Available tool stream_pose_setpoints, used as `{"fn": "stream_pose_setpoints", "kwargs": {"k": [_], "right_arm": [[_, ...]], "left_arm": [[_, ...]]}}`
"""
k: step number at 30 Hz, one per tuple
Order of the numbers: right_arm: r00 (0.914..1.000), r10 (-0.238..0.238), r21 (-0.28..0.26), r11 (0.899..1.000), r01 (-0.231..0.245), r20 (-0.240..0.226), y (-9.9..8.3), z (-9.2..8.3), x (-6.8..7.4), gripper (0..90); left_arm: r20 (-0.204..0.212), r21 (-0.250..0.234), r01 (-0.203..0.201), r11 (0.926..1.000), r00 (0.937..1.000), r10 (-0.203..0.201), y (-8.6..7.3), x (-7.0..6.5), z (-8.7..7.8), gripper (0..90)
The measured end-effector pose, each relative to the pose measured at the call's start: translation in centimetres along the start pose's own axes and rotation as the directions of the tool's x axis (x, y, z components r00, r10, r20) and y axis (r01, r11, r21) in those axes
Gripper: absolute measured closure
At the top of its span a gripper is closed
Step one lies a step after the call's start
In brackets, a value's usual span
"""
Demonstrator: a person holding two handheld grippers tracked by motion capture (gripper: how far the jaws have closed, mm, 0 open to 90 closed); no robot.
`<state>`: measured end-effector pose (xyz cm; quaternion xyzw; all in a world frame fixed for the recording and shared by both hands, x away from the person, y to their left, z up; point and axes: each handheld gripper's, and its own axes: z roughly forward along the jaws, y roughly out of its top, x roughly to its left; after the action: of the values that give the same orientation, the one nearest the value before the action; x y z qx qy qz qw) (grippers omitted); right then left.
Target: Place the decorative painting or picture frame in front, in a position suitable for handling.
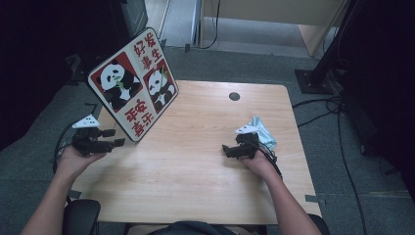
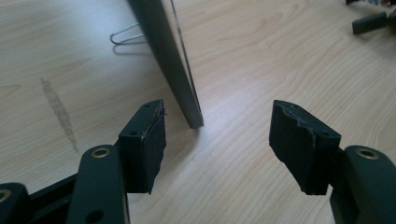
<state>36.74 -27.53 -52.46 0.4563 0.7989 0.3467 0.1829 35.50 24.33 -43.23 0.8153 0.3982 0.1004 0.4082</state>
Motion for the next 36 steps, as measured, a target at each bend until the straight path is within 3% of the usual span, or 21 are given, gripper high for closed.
{"fn": "stream_pose_setpoints", "kwargs": {"k": [4,11,13,19,22,36], "right_arm": [[1.0000,0.001,0.003,1.000,-0.001,0.000,0.0,0.0,0.0,2.9],[1.0000,0.003,0.004,1.000,-0.003,0.001,0.0,0.0,0.0,2.9],[1.0000,0.002,0.004,1.000,-0.002,0.001,0.0,0.0,0.0,2.8],[0.9998,-0.010,0.006,1.000,0.010,-0.017,0.1,0.1,0.0,2.3],[0.9998,-0.014,0.005,1.000,0.014,-0.016,0.2,0.2,0.0,2.2],[0.9996,-0.017,0.002,1.000,0.017,-0.022,0.2,0.3,-0.1,2.2]], "left_arm": [[0.004,-0.006,0.052,0.9986,0.9987,-0.052,0.6,1.0,-0.5,36.9],[-0.040,-0.025,0.052,0.9984,0.9978,-0.053,2.0,2.2,-1.6,37.3],[-0.021,-0.041,0.080,0.9959,0.9965,-0.081,2.3,2.8,-1.8,38.5],[-0.016,-0.069,0.058,0.9959,0.9981,-0.059,4.4,3.0,-2.7,41.8],[-0.012,-0.064,0.026,0.9976,0.9996,-0.027,5.4,3.4,-2.8,42.2],[0.012,-0.067,0.020,0.9976,0.9997,-0.019,9.1,4.9,-3.2,45.0]]}}
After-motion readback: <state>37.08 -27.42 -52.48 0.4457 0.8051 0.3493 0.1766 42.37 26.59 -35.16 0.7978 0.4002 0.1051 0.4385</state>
